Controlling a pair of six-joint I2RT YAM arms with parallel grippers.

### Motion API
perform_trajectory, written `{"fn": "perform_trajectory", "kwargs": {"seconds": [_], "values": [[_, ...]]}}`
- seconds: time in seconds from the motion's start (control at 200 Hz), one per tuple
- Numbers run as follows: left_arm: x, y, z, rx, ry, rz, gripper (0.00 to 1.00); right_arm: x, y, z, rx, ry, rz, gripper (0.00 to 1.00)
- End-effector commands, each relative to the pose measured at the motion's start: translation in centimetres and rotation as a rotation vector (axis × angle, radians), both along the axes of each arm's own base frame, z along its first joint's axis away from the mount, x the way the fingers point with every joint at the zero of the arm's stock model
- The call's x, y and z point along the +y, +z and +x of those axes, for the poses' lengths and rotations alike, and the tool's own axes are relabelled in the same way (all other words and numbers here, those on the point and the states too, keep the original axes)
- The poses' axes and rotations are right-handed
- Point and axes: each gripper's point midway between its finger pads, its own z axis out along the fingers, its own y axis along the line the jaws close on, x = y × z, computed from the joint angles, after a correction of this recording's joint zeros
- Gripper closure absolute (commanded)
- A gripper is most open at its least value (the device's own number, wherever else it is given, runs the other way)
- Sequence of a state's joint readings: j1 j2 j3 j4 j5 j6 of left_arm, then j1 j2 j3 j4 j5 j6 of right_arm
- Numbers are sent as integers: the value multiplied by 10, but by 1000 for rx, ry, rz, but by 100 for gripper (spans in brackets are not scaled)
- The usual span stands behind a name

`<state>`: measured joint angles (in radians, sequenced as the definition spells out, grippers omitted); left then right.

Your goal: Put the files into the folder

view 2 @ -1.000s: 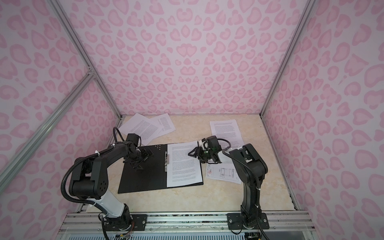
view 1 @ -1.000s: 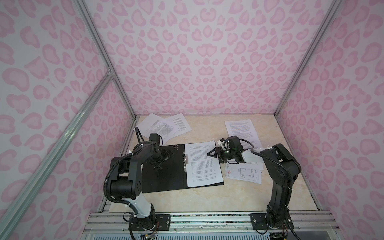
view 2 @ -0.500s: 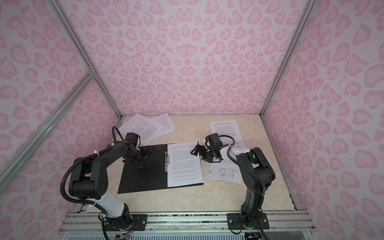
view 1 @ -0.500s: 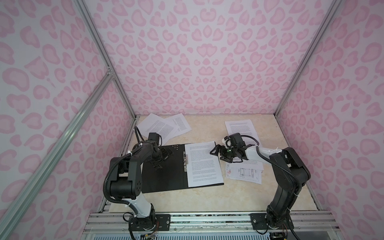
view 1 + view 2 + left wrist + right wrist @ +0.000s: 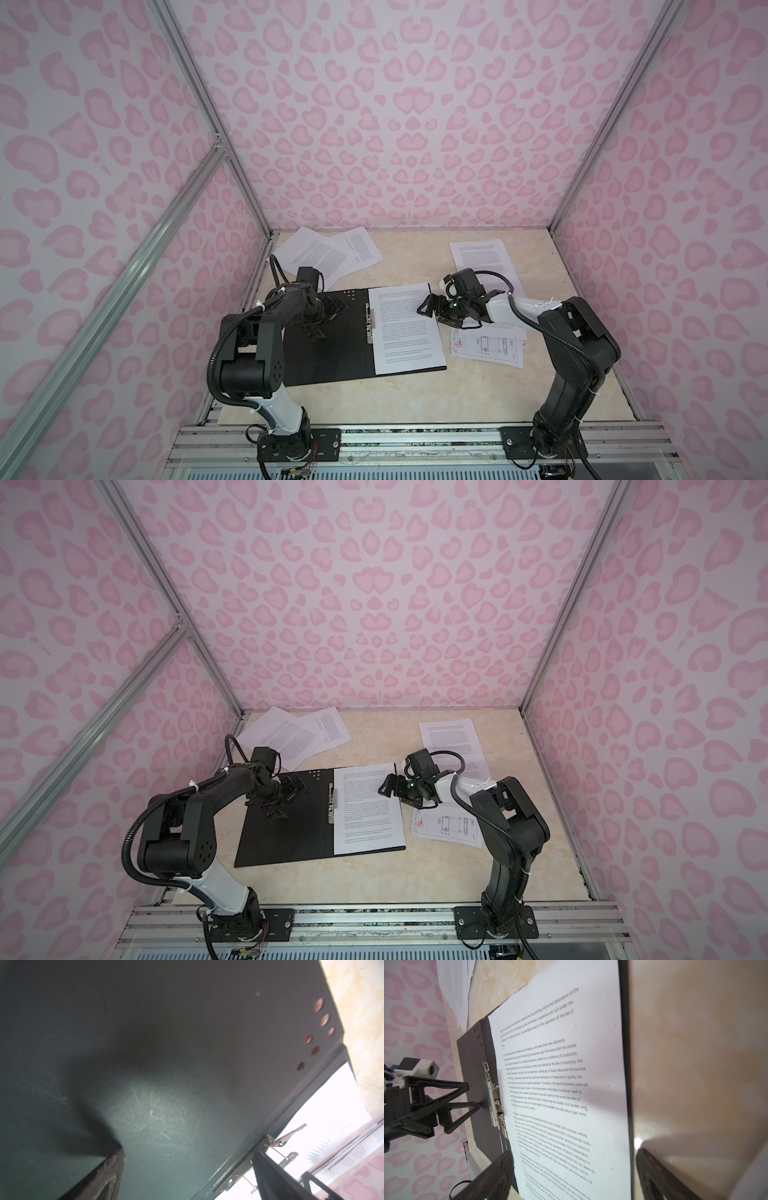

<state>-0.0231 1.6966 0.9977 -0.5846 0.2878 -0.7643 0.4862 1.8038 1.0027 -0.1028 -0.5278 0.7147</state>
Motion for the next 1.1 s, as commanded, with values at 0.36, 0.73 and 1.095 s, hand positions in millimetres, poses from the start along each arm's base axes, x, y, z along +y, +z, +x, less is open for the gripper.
{"fn": "perform_trajectory", "kwargs": {"seconds": [0.36,0.73,1.095], "values": [[3,-14,-9,41,25,11,3,-7,-4,-25,-11,2,-142,7],[5,-20,-11,54,32,11,3,9,-5,-37,-9,19,-131,7],[5,-23,-14,63,38,9,3,9,-6,-43,-23,13,-210,8]]}}
